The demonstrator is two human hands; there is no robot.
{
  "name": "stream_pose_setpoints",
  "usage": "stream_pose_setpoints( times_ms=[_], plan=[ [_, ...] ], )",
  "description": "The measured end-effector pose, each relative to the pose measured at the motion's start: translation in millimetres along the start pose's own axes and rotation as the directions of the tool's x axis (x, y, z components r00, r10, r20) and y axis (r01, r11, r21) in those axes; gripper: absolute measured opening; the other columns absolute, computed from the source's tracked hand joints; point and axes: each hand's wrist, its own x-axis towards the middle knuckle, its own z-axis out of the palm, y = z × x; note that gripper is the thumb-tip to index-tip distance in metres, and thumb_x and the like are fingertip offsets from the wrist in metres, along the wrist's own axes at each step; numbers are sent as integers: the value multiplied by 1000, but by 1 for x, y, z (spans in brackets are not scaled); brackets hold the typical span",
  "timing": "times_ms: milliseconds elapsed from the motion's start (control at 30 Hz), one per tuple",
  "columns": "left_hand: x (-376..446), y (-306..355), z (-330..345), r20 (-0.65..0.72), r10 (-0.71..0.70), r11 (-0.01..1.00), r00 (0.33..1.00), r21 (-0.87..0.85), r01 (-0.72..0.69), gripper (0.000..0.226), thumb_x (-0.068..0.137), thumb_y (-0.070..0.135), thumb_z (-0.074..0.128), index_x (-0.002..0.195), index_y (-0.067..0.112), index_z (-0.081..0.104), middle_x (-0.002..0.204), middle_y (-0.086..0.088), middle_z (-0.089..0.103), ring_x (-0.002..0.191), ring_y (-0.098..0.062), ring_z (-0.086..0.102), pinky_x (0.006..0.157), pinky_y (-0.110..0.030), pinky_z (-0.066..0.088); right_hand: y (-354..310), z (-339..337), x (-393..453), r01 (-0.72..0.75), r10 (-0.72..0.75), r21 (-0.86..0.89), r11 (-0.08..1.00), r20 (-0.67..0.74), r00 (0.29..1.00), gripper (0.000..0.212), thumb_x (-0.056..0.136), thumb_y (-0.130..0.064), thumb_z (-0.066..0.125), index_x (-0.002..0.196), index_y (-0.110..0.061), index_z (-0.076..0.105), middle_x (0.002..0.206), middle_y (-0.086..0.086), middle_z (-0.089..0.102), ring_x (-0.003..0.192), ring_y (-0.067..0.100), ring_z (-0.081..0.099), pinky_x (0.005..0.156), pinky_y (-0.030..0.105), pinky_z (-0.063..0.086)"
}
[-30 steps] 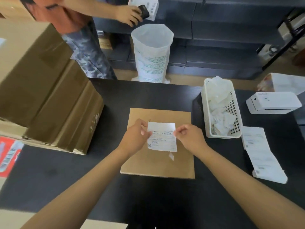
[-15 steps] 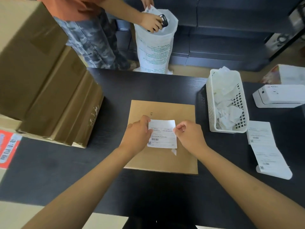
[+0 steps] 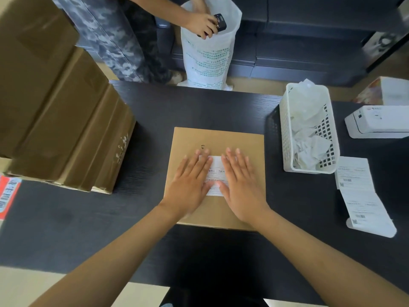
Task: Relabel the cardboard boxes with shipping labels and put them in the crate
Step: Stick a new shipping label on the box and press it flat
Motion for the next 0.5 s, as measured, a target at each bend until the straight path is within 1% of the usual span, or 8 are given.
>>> stream_pose_setpoints(
  times_ms=[33, 67, 133, 200, 300, 367, 433, 500],
  plan=[
    [-1, -2, 4, 14, 8, 1000, 1000, 19, -8, 60, 100, 46, 8, 147, 16, -16, 155, 1, -23, 145, -18, -19, 118, -35, -15, 2, 5, 0, -1, 1, -41, 999, 22, 1000, 67, 100, -46, 19, 151, -11, -5, 160, 6, -11, 147, 24, -14, 120, 41, -7],
    [-2, -4, 6, 16, 14, 1000, 1000, 27, -15, 60, 98, 47, 2, 145, 17, -20, 153, 1, -27, 144, -17, -22, 118, -36, -16, 3, 8, -1, -6, 8, -71, 997, 27, 1000, 67, 99, -48, 13, 151, -11, -7, 160, 6, -12, 147, 23, -14, 120, 41, -7],
    [-2, -6, 10, 3, 18, 999, 1000, 34, -18, 61, 96, 48, -5, 145, 16, -22, 154, -1, -26, 144, -16, -24, 117, -36, -15, 4, 12, -1, -20, 22, -100, 995, 19, 1000, 68, 98, -48, 8, 152, -9, -4, 160, 8, -9, 148, 23, -12, 121, 42, -3],
    [-2, -5, 12, -6, 1, 999, 1000, 32, -1, 63, 96, 49, -4, 145, 15, -22, 154, -3, -27, 143, -16, -25, 117, -35, -16, 4, 15, -1, -34, 35, -107, 994, 8, 999, 69, 98, -49, 8, 152, -8, -2, 161, 9, -6, 148, 23, -9, 121, 43, 1],
    [-3, -3, 11, -20, -47, 999, 999, 14, 47, 67, 96, 51, 1, 146, 12, -18, 156, -3, -23, 145, -18, -21, 117, -34, -15, 4, 15, -2, -84, 82, -105, 991, -21, 996, 72, 97, -51, 11, 152, -6, 2, 161, 10, -3, 149, 23, -6, 121, 45, 2],
    [-6, -4, 9, -33, -81, 996, 996, 30, 82, 69, 96, 54, 1, 150, 12, -9, 158, -1, -15, 146, -20, -16, 118, -37, -12, 5, 14, -2, -140, 137, -93, 986, -32, 990, 76, 96, -55, 12, 152, -5, 1, 161, 10, -4, 148, 24, -7, 120, 46, 0],
    [-8, -5, 8, -46, -114, 991, 992, 66, 116, 69, 95, 55, -2, 152, 15, -3, 159, 1, -8, 147, -22, -11, 118, -42, -9, 6, 15, -3, -166, 163, -94, 982, -44, 986, 75, 96, -55, 10, 152, -6, 2, 161, 9, -4, 149, 23, -7, 120, 47, 0],
    [-8, -5, 6, -43, -135, 988, 990, 70, 137, 66, 95, 53, -5, 151, 18, -6, 159, 4, -10, 147, -20, -12, 117, -43, -13, 5, 16, -3, -174, 170, -101, 980, -40, 985, 72, 97, -51, 7, 153, -6, 4, 161, 8, -3, 148, 22, -8, 120, 48, 0]
  ],
)
